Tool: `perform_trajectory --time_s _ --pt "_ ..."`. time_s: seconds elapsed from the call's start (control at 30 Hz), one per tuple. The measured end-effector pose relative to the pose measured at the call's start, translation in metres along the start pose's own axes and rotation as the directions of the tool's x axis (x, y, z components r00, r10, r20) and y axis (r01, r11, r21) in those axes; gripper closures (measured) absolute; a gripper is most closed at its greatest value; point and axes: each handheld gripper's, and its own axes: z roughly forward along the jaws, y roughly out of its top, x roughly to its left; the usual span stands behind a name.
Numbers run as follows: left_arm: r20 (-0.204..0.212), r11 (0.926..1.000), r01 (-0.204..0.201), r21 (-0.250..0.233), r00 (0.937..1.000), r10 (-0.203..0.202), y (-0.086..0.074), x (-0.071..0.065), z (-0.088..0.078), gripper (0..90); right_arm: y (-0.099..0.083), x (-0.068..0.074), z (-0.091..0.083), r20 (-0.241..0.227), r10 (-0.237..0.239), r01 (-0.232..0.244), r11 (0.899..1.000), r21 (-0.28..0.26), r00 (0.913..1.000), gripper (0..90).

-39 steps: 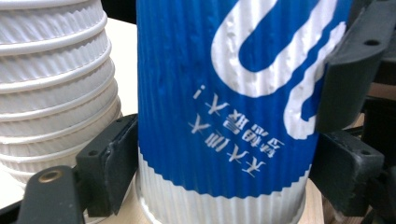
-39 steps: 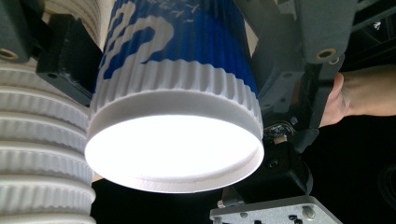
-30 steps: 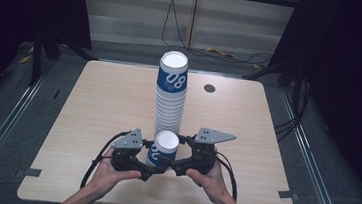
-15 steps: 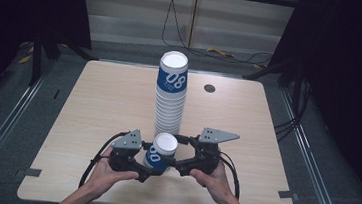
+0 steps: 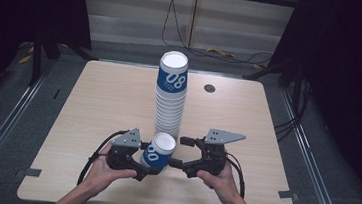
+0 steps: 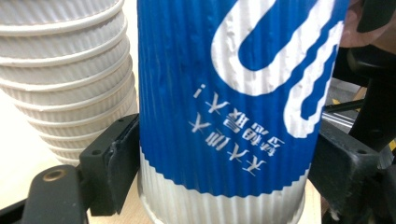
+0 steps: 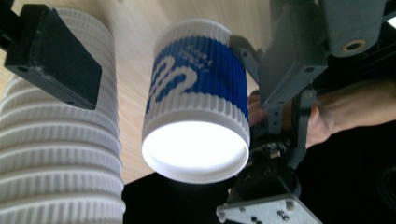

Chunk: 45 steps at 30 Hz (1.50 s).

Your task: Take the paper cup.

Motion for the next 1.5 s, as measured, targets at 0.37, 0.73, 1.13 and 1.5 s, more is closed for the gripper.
perform_trajectory --time_s 0.37,0.73,1.13,1.5 --pt "-0.018 0.9975 0.024 0.066 0.9996 -0.023 -0.002 0.005 -0.003 18.6 -0.002 -0.005 -0.005 0.001 -0.008 0.008 0.998 0.069 1.0 15.3" --pt "-0.034 0.9927 0.014 0.12 0.9994 -0.01 0.003 0.008 -0.008 18.7 -0.005 -0.007 -0.007 -0.014 -0.014 0.015 0.994 0.108 0.9998 18.1" --pt "-0.02 0.9738 -0.037 0.225 0.9989 0.042 0.008 0.005 -0.009 18.8 -0.005 -0.006 0.002 -0.008 -0.067 0.068 0.973 0.223 0.9977 22.0" --pt "0.02 0.9441 -0.083 0.319 0.9965 0.081 0.013 0.001 -0.002 19.0 -0.004 -0.006 0.011 -0.027 -0.094 0.098 0.929 0.356 0.9952 17.8"
